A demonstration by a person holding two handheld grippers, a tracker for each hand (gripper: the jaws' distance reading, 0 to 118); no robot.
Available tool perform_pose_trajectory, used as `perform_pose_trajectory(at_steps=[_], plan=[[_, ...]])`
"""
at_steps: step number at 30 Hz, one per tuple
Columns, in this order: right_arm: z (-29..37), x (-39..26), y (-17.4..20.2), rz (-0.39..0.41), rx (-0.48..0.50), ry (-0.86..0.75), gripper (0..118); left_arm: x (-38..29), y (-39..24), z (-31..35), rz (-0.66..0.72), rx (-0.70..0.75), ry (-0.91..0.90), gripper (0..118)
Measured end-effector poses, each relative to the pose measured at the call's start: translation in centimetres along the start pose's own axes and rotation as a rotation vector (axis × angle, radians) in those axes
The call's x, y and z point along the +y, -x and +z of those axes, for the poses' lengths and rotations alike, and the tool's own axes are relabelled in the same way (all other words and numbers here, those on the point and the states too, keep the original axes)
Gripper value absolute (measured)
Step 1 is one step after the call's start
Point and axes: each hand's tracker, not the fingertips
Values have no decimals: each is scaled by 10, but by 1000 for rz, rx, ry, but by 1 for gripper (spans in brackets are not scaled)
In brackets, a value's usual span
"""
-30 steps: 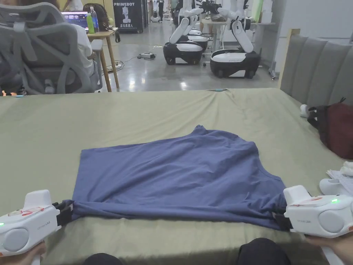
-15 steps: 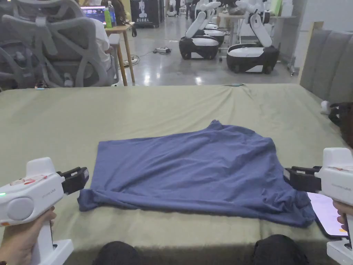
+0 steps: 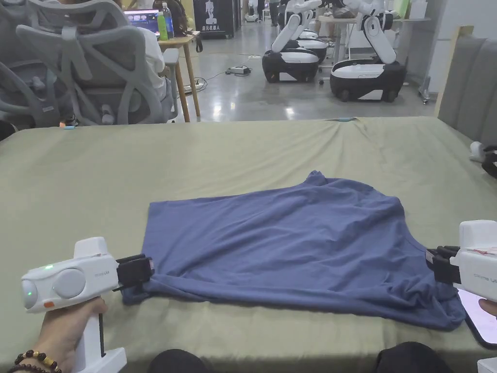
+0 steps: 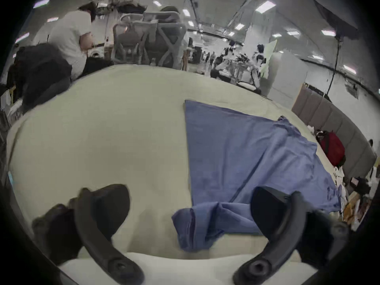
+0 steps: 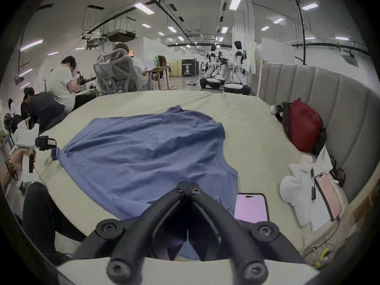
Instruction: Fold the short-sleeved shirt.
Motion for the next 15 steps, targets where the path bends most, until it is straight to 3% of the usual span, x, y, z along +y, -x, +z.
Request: perform_pose_trajectory(at_steps=[3, 6, 8, 10, 13, 15], plan=[[-1, -2, 2, 13, -3, 16, 0, -9, 1, -3, 26, -2, 53, 101], [-6, -4, -2, 15, -6, 27, 0, -19, -3, -2, -62, 1, 93, 78], [-11, -5, -4, 20, -6, 34, 0, -19, -6, 4, -99, -41, 54, 50], [-13, -5, -4, 25, -5, 51, 0, -18, -5, 4, -53, -181, 91, 7], [-19, -6, -5, 43, -23, 74, 0, -14, -10, 1, -197, -82, 54, 7], [-19, -8, -7, 53, -35, 82, 0, -19, -14, 6, -173, -92, 57, 7]])
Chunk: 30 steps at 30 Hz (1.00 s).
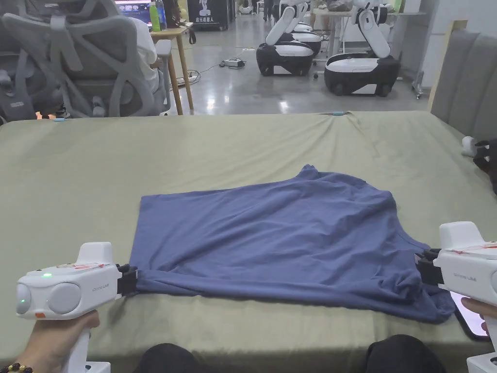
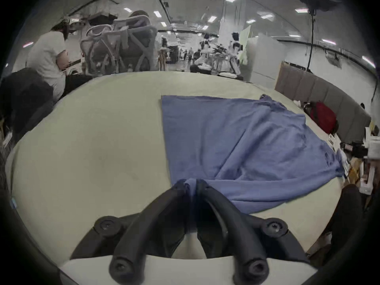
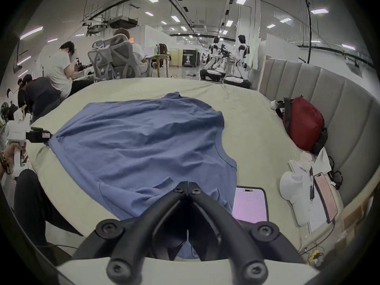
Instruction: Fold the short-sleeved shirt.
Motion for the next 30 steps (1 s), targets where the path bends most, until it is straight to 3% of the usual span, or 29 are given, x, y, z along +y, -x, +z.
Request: perform_pose_trajectory(at_steps=[1, 2, 3, 4, 9, 10, 12, 13, 14, 15, 18, 22, 26, 30], plan=[[-3, -2, -2, -6, -1, 8, 8, 1, 2, 1, 14, -2, -5, 7], [-4, -5, -5, -14, 7, 19, 32, 2, 4, 2, 27, -7, -12, 7], [-5, -8, -8, -24, 11, 35, 65, 1, 3, 4, 37, -9, -18, 7], [-7, -12, -9, -26, 11, 51, 88, 0, -1, 8, 40, -12, -19, 7], [-25, -28, -21, 10, 2, 117, 81, 1, -6, 10, 21, -8, -22, 7], [-28, -30, -22, 12, 1, 131, 72, 1, -7, 10, 16, -7, -21, 7], [-35, -36, -23, 22, 32, 169, 66, 0, -8, 10, 12, -4, -20, 7], [-37, -37, -21, 32, 42, 185, 52, 0, -9, 10, 12, -4, -20, 7], [-39, -39, -19, 39, 47, 187, 24, 0, -9, 11, 14, -3, -19, 7], [-39, -41, -18, 46, 71, 176, 5, -1, -9, 11, 14, -3, -21, 7], [-35, -36, -16, 76, 53, 163, 5, -2, -9, 15, 14, -9, -30, 7], [-18, -8, -28, 28, 76, 25, 5, 7, -6, 20, 29, -26, -47, 7], [-14, 63, -30, 88, 27, -84, 5, 41, -7, 26, 36, -34, -109, 7], [-43, 125, -34, 75, 13, -119, 5, 74, -9, 17, 18, -27, -152, 7]])
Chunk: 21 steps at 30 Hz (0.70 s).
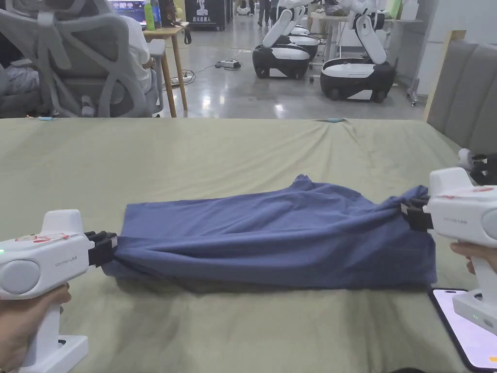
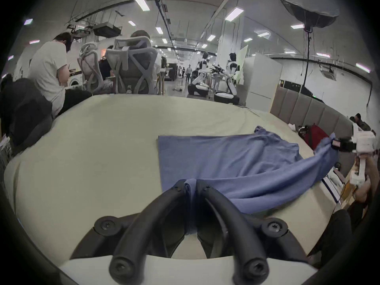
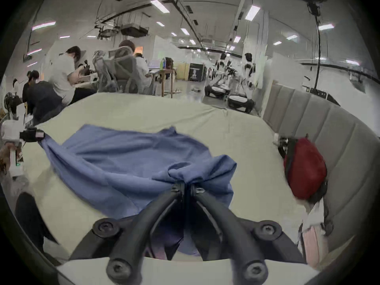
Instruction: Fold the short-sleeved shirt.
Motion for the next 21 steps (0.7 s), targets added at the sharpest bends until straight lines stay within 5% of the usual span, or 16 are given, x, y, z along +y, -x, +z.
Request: perform_pose_trajectory(at_steps=[11, 17, 18, 20, 21], plan=[[-205, -26, 2, 49, -37, 288, 5, -18, 17, -126, -11, 90, 231, 8], [-212, -27, -6, 8, -25, 286, 10, -7, 14, -133, -17, 102, 237, 9], [-202, -22, -7, -5, -14, 271, 21, -6, 13, -130, -15, 109, 238, 18], [-179, -16, -9, -23, -43, 213, 96, -2, 13, -120, 5, 134, 217, 80], [-164, -13, -9, -31, -53, 176, 118, -1, 14, -112, 39, 131, 181, 110]])
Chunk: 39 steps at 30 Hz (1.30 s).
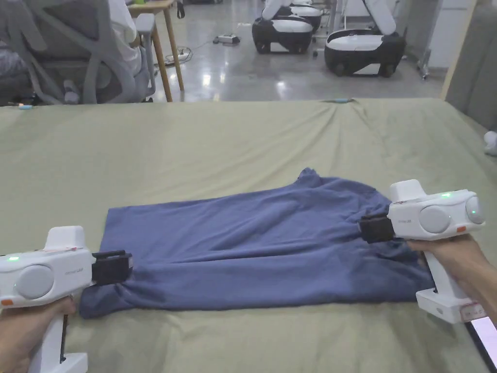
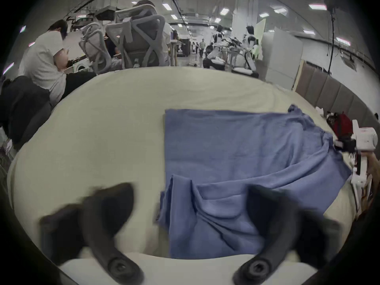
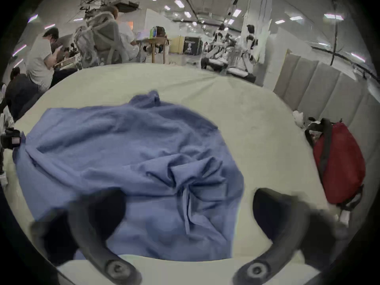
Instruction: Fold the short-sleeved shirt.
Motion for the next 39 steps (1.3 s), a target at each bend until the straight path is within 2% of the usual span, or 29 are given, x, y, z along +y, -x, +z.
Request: perform_pose_trajectory(at_steps=[1, 2, 4, 5, 6, 7, 8, 9, 10, 13, 16, 17, 18, 19, 21, 22, 24, 27, 28, 30, 31, 32, 33, 35, 36, 38, 39], plan=[[19, -2, -5, -22, 2, -74, 112, -2, 2, 11, 24, -30, -37, 118], [36, -2, -1, -49, 19, -85, 108, -1, 5, 23, 35, -41, -72, 113], [65, -8, -5, -65, 17, -74, 113, -6, 10, 42, 70, -73, -75, 115], [79, -12, -6, -67, 11, -70, 112, -9, 9, 53, 64, -62, -67, 113], [90, -14, 1, -68, 2, -74, 103, -13, 9, 62, 55, -34, -62, 103], [99, -19, 2, -67, -19, -85, 76, -18, 10, 70, 27, -23, -79, 73], [109, -24, 2, -63, -47, -95, 43, -24, 11, 79, 1, -7, -114, 34], [113, -28, 2, -58, -55, -92, 11, -29, 9, 85, -18, -2, -111, 0], [115, -32, 1, -61, -61, -86, 0, -33, 11, 90, -4, 18, -109, 0], [130, -39, 2, -76, -53, -90, 0, -39, 17, 100, 79, -42, -107, 0], [140, -43, 7, -87, -44, -101, 0, -40, 11, 98, 40, -26, -97, 2], [141, -44, 9, -87, -43, -102, 0, -39, 7, 95, 23, -21, -85, 19], [141, -46, 6, -95, -32, -99, 0, -37, 5, 89, 22, -23, -74, 50], [142, -47, 6, -95, -26, -94, 0, -36, 4, 82, 26, -37, -53, 100], [142, -49, 7, -98, -20, -88, 0, -36, -1, 61, 33, -37, 25, 118], [139, -49, 7, -102, -24, -81, 0, -37, -1, 57, 40, -56, 30, 118], [136, -52, 5, -112, -22, -74, 0, -39, -8, 42, 4, -12, 54, 101], [124, -54, 1, -114, -17, -42, 0, -48, -19, 23, -62, 19, 129, 93], [122, -55, 0, -111, -20, -39, 0, -51, -16, 15, -62, 14, 120, 74], [117, -57, -2, -107, -23, -35, 0, -50, -12, 15, -74, 22, 88, 57], [114, -57, -4, -106, -19, -30, 0, -46, -11, 19, -58, 8, 75, 16], [111, -56, -7, -102, -16, -25, 0, -43, -10, 21, -13, -57, 53, 4], [107, -56, -9, -96, -17, -18, 0, -41, -10, 24, 18, -57, 56, 4], [105, -57, -9, -77, -25, -8, 1, -40, -15, 22, -40, -24, 63, 4], [101, -57, -13, -68, -13, -7, 9, -41, -16, 20, -73, -18, 66, 4], [86, -59, -26, -68, 17, -4, 82, -41, -20, 22, -62, -17, 72, 4], [80, -61, -30, -74, 21, 10, 112, -41, -18, 21, -51, -19, 73, 4]])
